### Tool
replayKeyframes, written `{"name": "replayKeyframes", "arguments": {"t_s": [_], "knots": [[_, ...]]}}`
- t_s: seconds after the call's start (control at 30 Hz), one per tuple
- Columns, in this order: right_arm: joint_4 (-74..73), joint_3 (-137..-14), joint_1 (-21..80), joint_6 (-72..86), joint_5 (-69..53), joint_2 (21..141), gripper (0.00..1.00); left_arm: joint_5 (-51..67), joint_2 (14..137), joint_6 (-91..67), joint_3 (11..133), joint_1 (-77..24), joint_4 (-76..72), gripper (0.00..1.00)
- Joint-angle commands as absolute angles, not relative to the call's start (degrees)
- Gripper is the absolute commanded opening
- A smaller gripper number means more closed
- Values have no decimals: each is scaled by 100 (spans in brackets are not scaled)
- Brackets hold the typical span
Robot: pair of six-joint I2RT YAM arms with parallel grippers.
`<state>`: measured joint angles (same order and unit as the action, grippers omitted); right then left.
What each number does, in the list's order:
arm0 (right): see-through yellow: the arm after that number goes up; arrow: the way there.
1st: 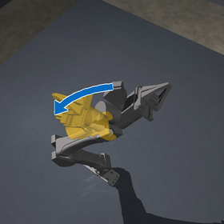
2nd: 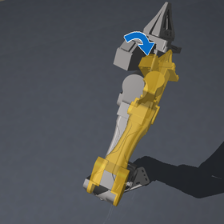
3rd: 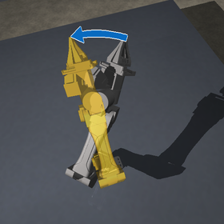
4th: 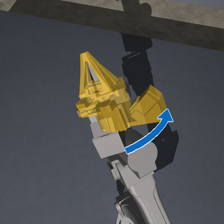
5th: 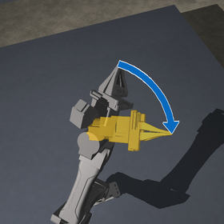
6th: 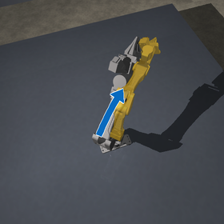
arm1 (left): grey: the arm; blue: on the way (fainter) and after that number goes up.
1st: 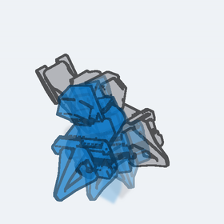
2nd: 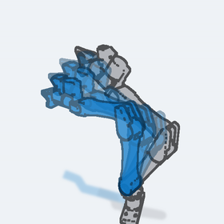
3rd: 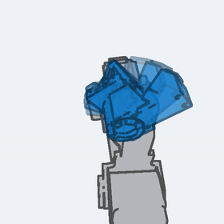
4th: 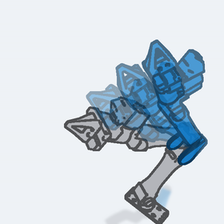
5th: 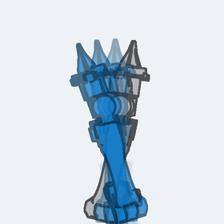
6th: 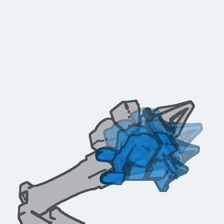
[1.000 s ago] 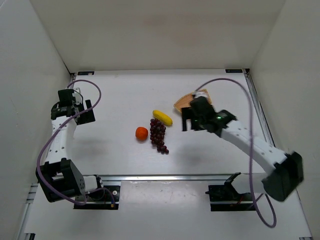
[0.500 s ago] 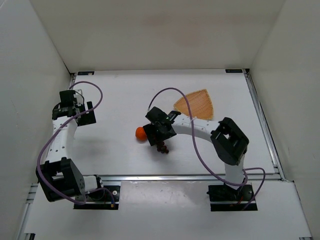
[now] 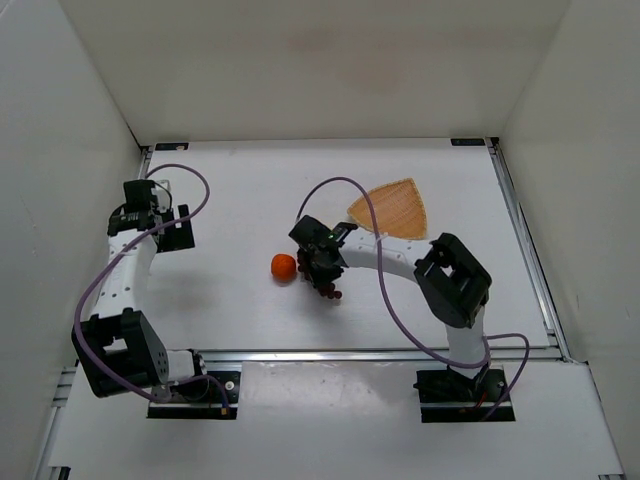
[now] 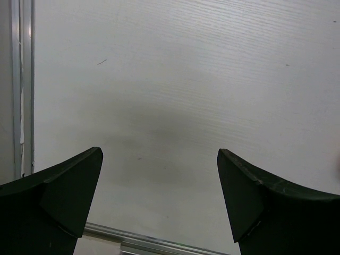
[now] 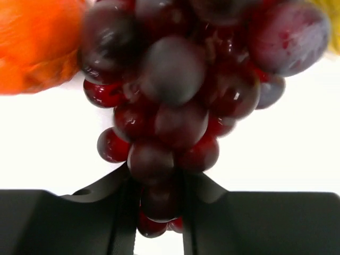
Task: Place and organize the fake fruits in the fruit bowl
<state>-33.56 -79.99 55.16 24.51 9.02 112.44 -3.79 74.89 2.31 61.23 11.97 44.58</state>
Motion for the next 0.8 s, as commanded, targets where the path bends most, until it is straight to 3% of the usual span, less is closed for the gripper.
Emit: {"name": "replayKeyframes", "arguments": {"t_s": [0.0,0.23,0.4,0.7,0.77], "knots": [[-3585,-8033,5616,2373,1036,10496,24,-211,7374,387,6047,950,4430,100],[-4455,-8691,5424,1934,1450,9440,16,-334,7392,703,6047,19,4535,100],[-4667,-9289,4326,1706,1293,9237,15,-387,7690,835,6328,-911,4588,100],[-5202,-10658,2479,1450,1195,10756,15,-35,8796,958,7575,-2521,5027,100],[-5326,-10845,2338,1450,1248,11203,21,-87,9227,958,7882,-2899,5106,100]]}}
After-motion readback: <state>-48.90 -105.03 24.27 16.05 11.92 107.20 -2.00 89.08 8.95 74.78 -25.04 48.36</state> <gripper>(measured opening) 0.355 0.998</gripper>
